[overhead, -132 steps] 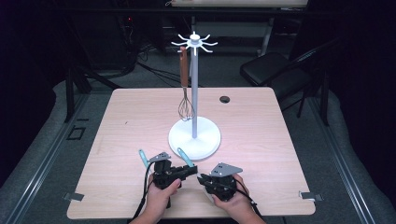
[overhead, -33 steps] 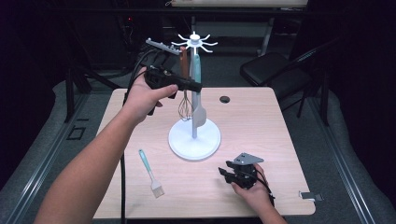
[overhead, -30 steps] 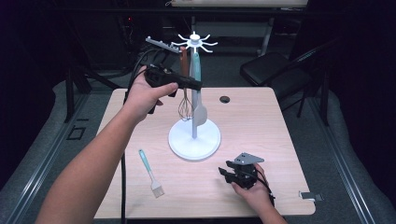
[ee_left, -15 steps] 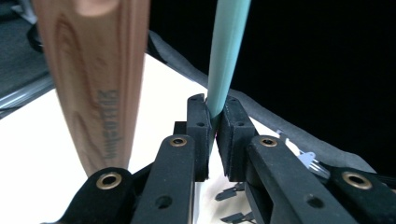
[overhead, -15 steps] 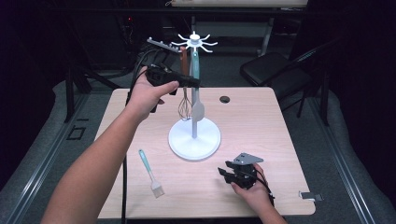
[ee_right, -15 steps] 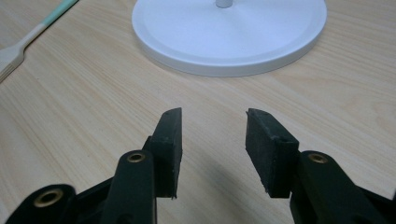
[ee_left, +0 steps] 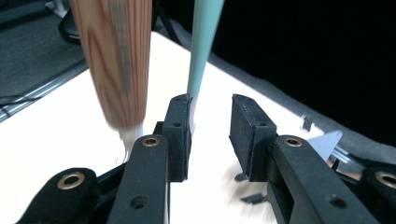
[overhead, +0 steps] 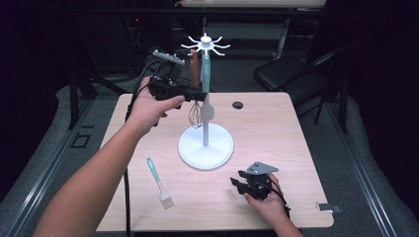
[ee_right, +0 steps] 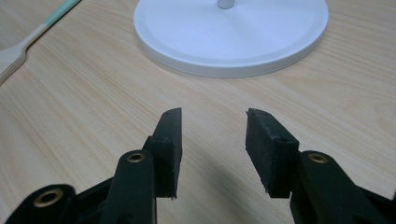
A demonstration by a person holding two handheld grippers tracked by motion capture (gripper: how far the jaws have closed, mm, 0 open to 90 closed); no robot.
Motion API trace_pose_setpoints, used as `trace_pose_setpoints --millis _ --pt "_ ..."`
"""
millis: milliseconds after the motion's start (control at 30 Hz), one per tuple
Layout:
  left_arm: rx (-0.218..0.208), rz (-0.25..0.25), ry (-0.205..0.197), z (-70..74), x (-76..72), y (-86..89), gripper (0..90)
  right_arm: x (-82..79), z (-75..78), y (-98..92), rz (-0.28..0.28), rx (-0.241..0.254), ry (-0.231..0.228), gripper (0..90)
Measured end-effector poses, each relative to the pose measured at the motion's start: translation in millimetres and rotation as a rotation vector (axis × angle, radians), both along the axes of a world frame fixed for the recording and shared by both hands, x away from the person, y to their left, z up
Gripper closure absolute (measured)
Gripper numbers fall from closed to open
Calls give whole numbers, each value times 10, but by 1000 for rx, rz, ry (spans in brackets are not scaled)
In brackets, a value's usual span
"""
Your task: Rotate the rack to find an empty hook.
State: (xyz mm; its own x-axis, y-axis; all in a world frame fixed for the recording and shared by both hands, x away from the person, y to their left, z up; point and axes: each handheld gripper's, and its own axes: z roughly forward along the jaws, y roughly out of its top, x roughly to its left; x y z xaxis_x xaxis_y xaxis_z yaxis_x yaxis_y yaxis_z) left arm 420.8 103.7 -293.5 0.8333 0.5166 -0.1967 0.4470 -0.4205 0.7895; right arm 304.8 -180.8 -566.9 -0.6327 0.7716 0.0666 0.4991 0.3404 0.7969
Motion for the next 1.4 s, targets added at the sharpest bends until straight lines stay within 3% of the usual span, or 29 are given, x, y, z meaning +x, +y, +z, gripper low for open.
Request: trace_pose_setpoints --millis 133,267,633,767,833,1033,1400 --pt "3 6 5 -112 -65 77 675 -5 3 5 -10 -17 -24 564" --pt "-1 19 3 -261 -105 165 669 -6 12 1 -15 -2 -39 548" --pt "-3 72 21 -815 -280 394 643 7 47 -1 -19 8 -50 488" --pt "0 82 17 -1023 -353 432 639 15 49 -16 -23 -3 -17 524" --pt "-1 90 21 -1142 -390 452 639 12 51 -28 -23 -29 -15 553" --pt "19 111 35 -1471 -482 491 636 20 31 -55 -18 -29 -5 576" --pt "4 200 17 -1956 -755 582 610 1 80 -100 -22 23 -28 632"
